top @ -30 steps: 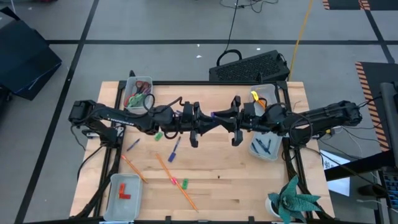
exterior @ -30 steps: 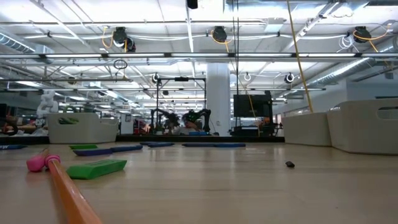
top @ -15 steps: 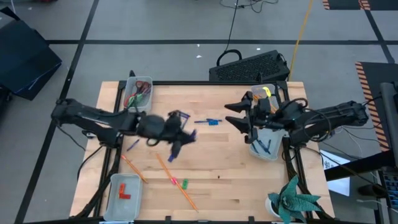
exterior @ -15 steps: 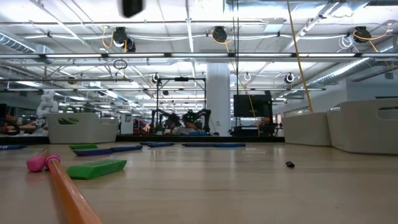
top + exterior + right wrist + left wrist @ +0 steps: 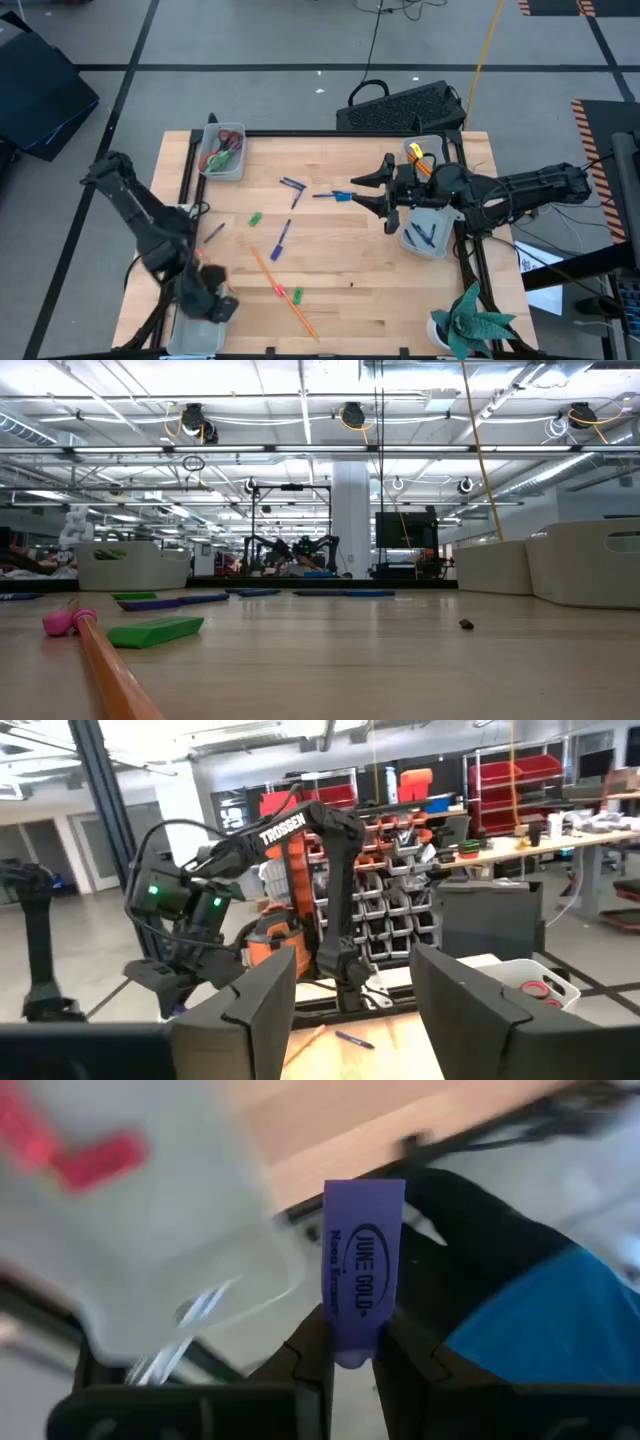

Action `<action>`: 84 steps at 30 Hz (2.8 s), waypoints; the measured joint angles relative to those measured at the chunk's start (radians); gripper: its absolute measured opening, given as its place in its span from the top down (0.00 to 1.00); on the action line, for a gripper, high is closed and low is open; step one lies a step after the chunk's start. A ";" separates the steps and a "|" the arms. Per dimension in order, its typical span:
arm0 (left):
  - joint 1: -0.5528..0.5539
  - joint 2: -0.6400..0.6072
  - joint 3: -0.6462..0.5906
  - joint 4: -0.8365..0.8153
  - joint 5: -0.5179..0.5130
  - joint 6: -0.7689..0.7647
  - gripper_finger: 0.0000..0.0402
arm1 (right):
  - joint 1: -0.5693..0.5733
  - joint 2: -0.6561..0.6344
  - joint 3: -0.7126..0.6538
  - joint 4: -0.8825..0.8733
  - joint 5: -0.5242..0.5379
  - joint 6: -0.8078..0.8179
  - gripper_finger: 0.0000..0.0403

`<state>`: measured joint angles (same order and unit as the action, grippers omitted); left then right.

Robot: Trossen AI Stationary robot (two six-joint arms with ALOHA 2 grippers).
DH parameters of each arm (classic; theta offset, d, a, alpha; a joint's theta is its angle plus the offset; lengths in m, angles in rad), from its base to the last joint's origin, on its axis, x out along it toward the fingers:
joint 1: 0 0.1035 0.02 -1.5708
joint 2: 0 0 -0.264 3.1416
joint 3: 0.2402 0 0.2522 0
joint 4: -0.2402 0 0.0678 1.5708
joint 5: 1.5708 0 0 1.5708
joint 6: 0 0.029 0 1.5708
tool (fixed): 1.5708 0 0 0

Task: Sort crayons/erasers/pens/pencils in bins
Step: Put the violet eraser into the bottom left gray bin

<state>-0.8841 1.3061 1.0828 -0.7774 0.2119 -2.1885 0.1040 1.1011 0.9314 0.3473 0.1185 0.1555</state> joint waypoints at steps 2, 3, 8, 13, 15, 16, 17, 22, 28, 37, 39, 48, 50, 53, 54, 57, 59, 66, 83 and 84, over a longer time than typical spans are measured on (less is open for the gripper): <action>-0.047 0.023 -0.024 0.012 0.000 -0.107 0.87 | 0.001 0.001 0.000 0.001 -0.017 -0.013 0.53; -0.062 0.031 -0.041 0.018 0.000 -0.155 0.87 | 0.004 0.001 0.000 0.000 -0.017 -0.019 0.53; -0.071 0.074 -0.160 0.081 0.068 -0.213 0.87 | 0.041 0.001 0.000 -0.008 -0.018 -0.022 0.53; -0.039 0.082 -0.276 0.126 0.162 -0.215 0.87 | 0.112 -0.013 0.000 -0.106 -0.019 -0.035 0.53; -0.030 0.083 -0.307 0.145 0.167 -0.208 0.86 | 0.138 -0.028 0.000 -0.149 0.002 -0.030 0.53; -0.024 0.082 -0.316 0.168 0.176 -0.189 0.84 | 0.147 -0.032 0.000 -0.171 0.026 -0.007 0.53; -0.016 0.081 -0.327 0.191 0.189 -0.166 0.82 | 0.150 -0.037 0.000 -0.196 0.049 0.018 0.53; 0.020 0.082 -0.378 0.193 0.336 -0.094 0.63 | 0.148 -0.064 0.000 -0.294 0.096 0.042 0.53; 0.032 0.033 -0.319 0.297 0.389 -0.022 0.50 | 0.137 -0.080 0.000 -0.340 0.094 0.043 0.53; 0.046 -0.076 -0.162 -0.053 -0.284 -0.024 0.64 | 0.103 -0.056 -0.032 -0.365 0.095 0.000 0.53; 0.066 -0.077 -0.166 -0.065 -0.525 0.011 0.66 | 0.093 -0.055 -0.064 -0.335 0.095 0.037 0.53; 0.292 0.043 -0.267 0.068 -0.673 0.431 0.48 | 0.081 -0.051 -0.176 -0.291 0.146 0.165 0.54; 0.353 0.077 -0.284 0.107 -0.639 0.489 0.40 | 0.081 -0.051 -0.181 -0.293 0.146 0.182 0.54; 0.428 0.133 -0.288 0.150 -0.530 0.553 0.32 | 0.081 -0.052 -0.181 -0.289 0.146 0.205 0.54; 0.446 0.154 -0.288 0.175 -0.491 0.573 0.31 | 0.081 -0.052 -0.181 -0.290 0.146 0.208 0.54; 0.481 0.217 -0.288 0.258 -0.436 0.630 0.29 | 0.081 -0.052 -0.181 -0.291 0.146 0.211 0.54; 0.498 0.259 -0.287 0.290 -0.421 0.638 0.30 | 0.081 -0.052 -0.181 -0.290 0.146 0.211 0.54; 0.530 0.348 -0.281 0.279 -0.418 0.640 0.40 | 0.081 -0.052 -0.181 -0.272 0.146 0.212 0.54; 0.520 0.312 -0.243 0.174 -0.412 0.756 0.90 | 0.081 -0.052 -0.181 -0.257 0.172 0.218 0.54; 0.523 0.309 -0.242 0.167 -0.411 0.766 0.92 | 0.081 -0.052 -0.181 -0.257 0.173 0.221 0.54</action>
<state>-0.3608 1.6149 0.8408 -0.6101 -0.1993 -1.4226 0.1848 1.0492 0.7502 0.0906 0.2911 0.3767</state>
